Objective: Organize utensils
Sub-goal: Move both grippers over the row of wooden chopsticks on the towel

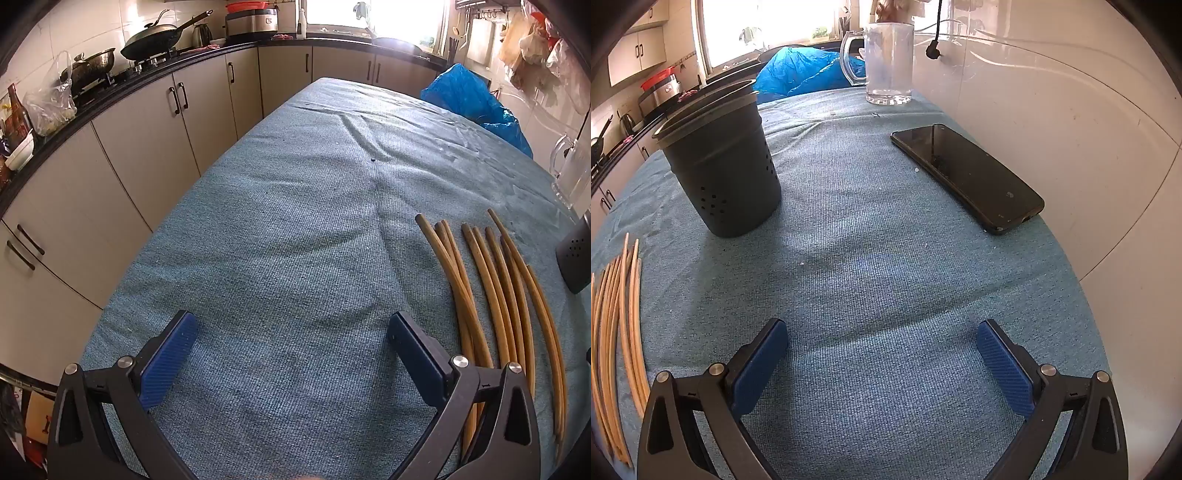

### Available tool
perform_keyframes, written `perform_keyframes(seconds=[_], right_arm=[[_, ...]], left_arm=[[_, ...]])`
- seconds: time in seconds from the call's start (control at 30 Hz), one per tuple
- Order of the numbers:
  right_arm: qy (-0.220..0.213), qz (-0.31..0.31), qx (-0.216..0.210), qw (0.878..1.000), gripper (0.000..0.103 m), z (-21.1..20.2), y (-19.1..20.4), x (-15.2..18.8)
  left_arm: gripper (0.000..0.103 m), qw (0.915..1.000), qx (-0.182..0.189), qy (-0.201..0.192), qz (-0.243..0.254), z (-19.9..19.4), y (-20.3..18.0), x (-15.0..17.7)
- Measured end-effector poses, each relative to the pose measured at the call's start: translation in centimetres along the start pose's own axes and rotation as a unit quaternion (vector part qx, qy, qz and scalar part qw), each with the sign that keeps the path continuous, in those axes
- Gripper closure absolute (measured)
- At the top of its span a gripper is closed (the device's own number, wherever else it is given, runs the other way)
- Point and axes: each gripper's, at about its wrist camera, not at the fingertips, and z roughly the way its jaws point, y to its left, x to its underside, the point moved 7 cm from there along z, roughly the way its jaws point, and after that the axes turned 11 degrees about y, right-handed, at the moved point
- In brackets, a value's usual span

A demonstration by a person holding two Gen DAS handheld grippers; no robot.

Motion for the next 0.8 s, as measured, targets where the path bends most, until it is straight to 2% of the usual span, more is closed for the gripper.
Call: perform_keyframes(seconds=[0.2,0.27,0.4,0.47,0.6,0.67,0.73,0.8], right_arm=[[0.001,0.002,0.002,1.0,0.0,0.0,0.1,0.0],[0.001,0.002,0.003,1.0,0.0,-0.1,0.1,0.0],[0.011,-0.005,0.005,1.0,0.0,-0.4,1.2,0.2],[0.007,-0.025,-0.027,0.999,0.003,-1.6,2.1,0.5],[-0.066,-0.052,-0.084,0.993,0.002,-8.2,3.3,2.1],[-0.126,-0.067,-0.114,0.983,0.001,-12.2,3.9,3.3],[-0.192,-0.08,-0.135,0.969,0.0,-15.9,4.3,5.1],[-0.23,-0.087,-0.14,0.959,0.0,-17.7,5.0,6.5]], left_arm=[[0.0,0.9998,-0.012,0.005,-0.013,-0.7,-0.4,0.7],[0.0,0.9997,-0.013,-0.005,-0.022,-1.6,-0.4,1.6],[0.0,0.9975,-0.017,-0.067,-0.014,-6.5,-1.4,3.7],[0.0,0.9955,-0.014,-0.092,-0.016,-8.5,-1.6,4.4],[0.0,0.9875,-0.014,-0.152,-0.04,-13.1,-1.5,5.9],[0.0,0.9819,-0.018,-0.182,-0.051,-15.0,-1.2,6.6],[0.0,0.9793,-0.022,-0.193,-0.057,-16.1,-0.5,6.5],[0.0,0.9741,-0.04,-0.212,-0.067,-17.1,0.2,7.3]])
